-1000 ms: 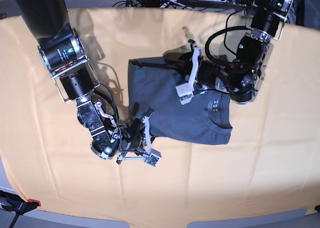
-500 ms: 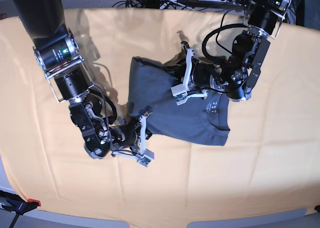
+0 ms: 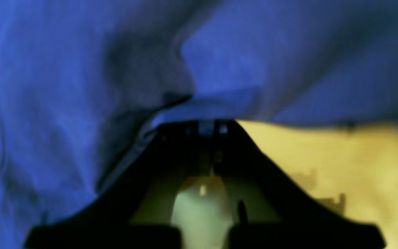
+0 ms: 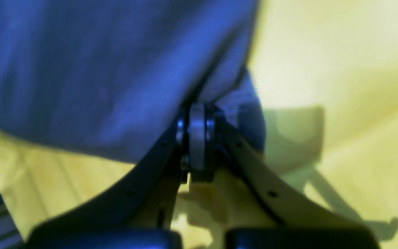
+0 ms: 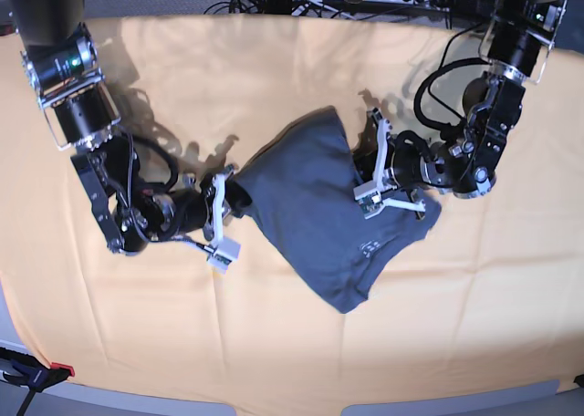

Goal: Fold the T-shirt properly
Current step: 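Grasp the folded bundle with both grippers and square its edges, then press and tuck the bundle's sides with both grippers, then release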

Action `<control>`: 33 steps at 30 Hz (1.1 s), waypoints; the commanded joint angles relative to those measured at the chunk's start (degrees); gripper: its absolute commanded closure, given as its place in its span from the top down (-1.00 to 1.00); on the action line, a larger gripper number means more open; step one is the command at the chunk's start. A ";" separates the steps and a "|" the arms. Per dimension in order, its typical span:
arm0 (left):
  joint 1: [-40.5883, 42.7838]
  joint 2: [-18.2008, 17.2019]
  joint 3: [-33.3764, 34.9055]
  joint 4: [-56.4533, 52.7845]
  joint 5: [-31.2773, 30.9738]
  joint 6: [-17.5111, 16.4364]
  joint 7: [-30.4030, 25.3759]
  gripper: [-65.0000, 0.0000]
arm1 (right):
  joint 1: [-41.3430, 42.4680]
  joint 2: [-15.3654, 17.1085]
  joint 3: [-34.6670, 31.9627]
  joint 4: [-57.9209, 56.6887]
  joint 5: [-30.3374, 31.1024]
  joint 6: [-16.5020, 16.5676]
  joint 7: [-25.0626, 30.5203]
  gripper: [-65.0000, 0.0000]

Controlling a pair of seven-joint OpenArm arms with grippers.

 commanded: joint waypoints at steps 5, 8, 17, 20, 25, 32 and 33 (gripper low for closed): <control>-3.78 -0.85 -0.42 -0.98 1.36 0.79 -2.93 -1.00 | -8.85 -0.83 6.95 9.22 -2.08 -1.62 -0.31 -1.00; -6.25 -0.85 -0.42 -2.29 1.40 -1.11 -4.09 -1.00 | -14.75 -2.89 13.33 15.69 -3.58 -3.13 -0.31 -1.00; -9.88 -0.83 -0.48 -3.19 0.81 0.00 -3.26 -1.00 | -25.79 -11.63 20.65 25.03 -3.52 -3.21 -0.22 -1.00; -10.16 -0.87 -0.48 -3.15 -0.42 1.11 -0.48 -1.00 | -26.51 -13.84 20.68 25.05 -4.81 -2.12 -0.22 -1.00; -12.59 -2.54 -0.59 -2.97 -1.40 2.62 11.69 -1.00 | -26.34 -13.57 23.96 28.85 -8.11 -3.06 -0.52 -1.00; -13.73 -6.93 -0.70 -2.78 -18.34 10.51 21.66 -1.00 | -25.81 -9.55 28.46 30.86 -7.56 -2.82 -0.68 -1.00; -13.70 -6.88 -0.70 -2.78 -17.86 10.27 21.94 -1.00 | -25.49 -8.74 28.44 30.86 -7.08 -2.82 -0.52 -1.00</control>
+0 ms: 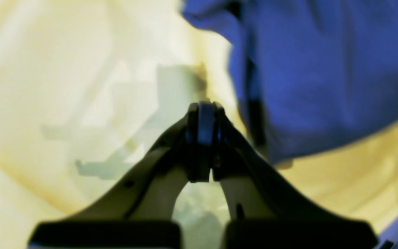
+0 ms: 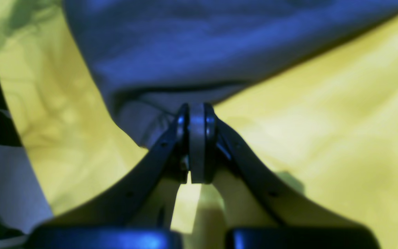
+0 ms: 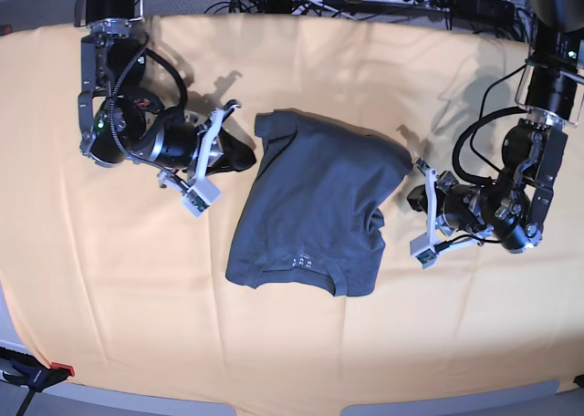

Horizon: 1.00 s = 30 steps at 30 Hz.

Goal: Fold the T-shirt properly
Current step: 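Press and tuck the bundle's sides with both grippers, then release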

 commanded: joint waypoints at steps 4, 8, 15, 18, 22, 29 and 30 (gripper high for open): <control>-1.27 -0.39 -0.59 0.87 4.92 2.21 -0.46 -1.00 | 1.14 2.27 0.31 1.05 5.97 1.64 1.22 -1.00; 1.60 -0.37 -0.59 0.85 14.78 7.63 -1.36 -1.00 | 0.96 2.27 0.31 1.05 5.66 1.75 1.27 -1.00; 7.15 -0.20 -0.59 0.85 16.06 9.22 -1.64 -1.00 | 2.84 2.27 0.31 1.05 5.53 3.06 1.33 -1.00; 8.83 -0.02 -0.59 0.87 12.66 8.31 -1.40 -1.00 | 3.15 2.27 0.31 1.05 5.49 3.13 2.45 -1.00; 10.10 0.68 -0.59 1.77 7.32 5.44 -1.09 -1.00 | 3.13 2.27 0.31 1.03 4.26 3.36 5.14 -1.00; 10.12 1.22 -0.59 6.88 -3.17 -1.20 0.70 -1.00 | 3.13 2.25 0.31 1.03 -2.49 2.97 9.07 -1.00; 10.12 1.22 -0.59 7.39 -3.63 -1.53 0.83 -1.00 | 3.13 2.27 0.31 1.03 -2.51 2.95 9.05 -1.00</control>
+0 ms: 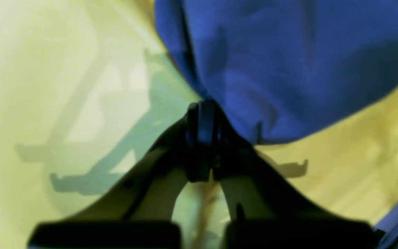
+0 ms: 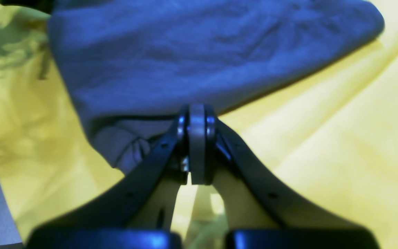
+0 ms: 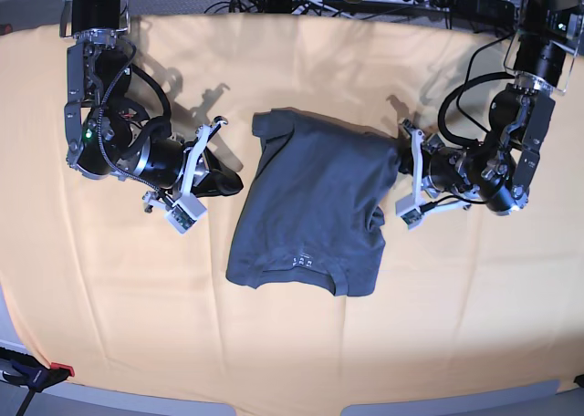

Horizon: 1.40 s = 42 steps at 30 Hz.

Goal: Fold the T-shirt properly
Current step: 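Press and tuck the bundle's sides with both grippers, then release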

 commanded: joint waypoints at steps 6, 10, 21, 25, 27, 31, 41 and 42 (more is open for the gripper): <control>-0.33 -0.11 0.15 1.64 -7.04 -2.91 -0.22 -1.00 | 1.11 0.31 0.31 0.98 1.46 0.15 1.51 -1.00; -0.33 -0.15 0.15 1.64 -7.45 -3.48 -0.20 -1.00 | 1.11 0.31 0.31 0.98 1.46 0.15 1.51 -1.00; -0.70 -2.14 0.15 3.78 -14.23 -5.84 4.09 -1.00 | 1.11 0.33 0.31 0.98 5.53 0.54 1.44 -1.00; -0.72 -5.99 0.02 7.65 -15.98 -7.89 4.07 -1.00 | 0.74 0.31 0.31 0.98 12.87 0.54 -1.81 -1.00; -0.68 -7.32 -0.85 9.09 -15.98 -8.28 4.04 -1.00 | 0.44 0.22 0.28 0.98 15.69 0.54 -1.73 -1.00; -0.63 -8.35 -3.76 9.29 -16.52 -8.26 4.04 -1.00 | 0.22 -1.68 0.02 0.98 17.57 0.54 -1.90 -1.00; -0.48 -9.42 -12.37 9.20 -12.61 -8.09 1.90 -1.00 | -2.97 -3.65 -6.99 0.98 6.71 0.54 -4.76 -1.00; -0.33 -9.44 -12.81 9.18 -12.57 -7.72 1.92 -1.00 | -3.26 -3.65 -6.99 0.98 5.31 0.54 -4.81 -1.00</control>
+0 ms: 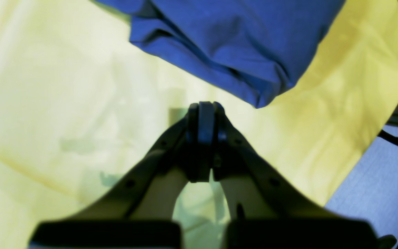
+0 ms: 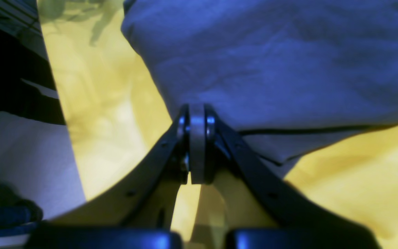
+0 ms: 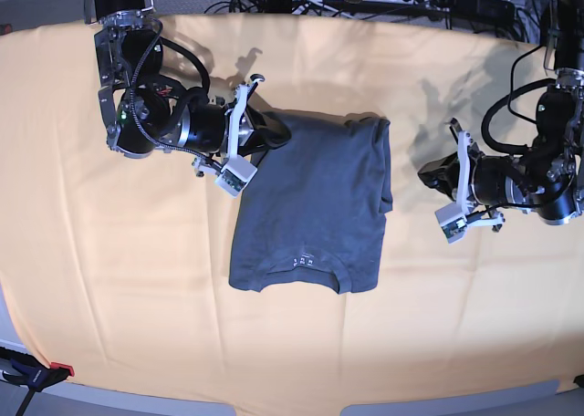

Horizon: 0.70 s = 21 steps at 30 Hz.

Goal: Fold the T-shirt properly
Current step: 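Press and tuck the bundle's sides with both grippers, then release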

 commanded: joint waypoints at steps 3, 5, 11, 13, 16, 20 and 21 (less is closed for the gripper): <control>-0.09 -1.29 -1.36 0.63 -0.31 0.15 -0.59 -1.00 | -0.63 0.22 0.17 0.98 -7.02 0.10 1.05 -1.00; 0.00 -1.27 -1.36 0.63 -0.31 0.15 -0.57 -1.00 | -1.42 0.37 0.17 0.98 -9.66 0.10 1.38 -1.00; -0.04 -1.31 -1.36 0.63 -0.26 0.15 -0.57 -1.00 | -4.68 0.72 0.17 0.98 -14.78 0.10 1.92 -1.00; -0.07 -1.49 -1.36 0.63 -0.28 0.15 -0.59 -1.00 | -5.11 0.70 0.17 0.98 -17.86 -0.07 1.88 -1.00; -0.04 -2.23 -1.36 0.63 -0.26 0.15 -0.57 -1.00 | -4.87 0.70 0.17 0.98 -24.61 -6.95 1.86 -1.00; -0.07 -3.02 -1.36 0.63 -0.28 0.15 -0.59 -1.00 | -4.90 0.68 0.17 0.98 -31.26 -16.59 1.29 -1.00; -0.04 -3.02 -1.38 0.63 -0.28 0.15 -0.59 -1.00 | -4.87 0.68 0.17 1.01 -31.41 -18.45 0.68 -1.00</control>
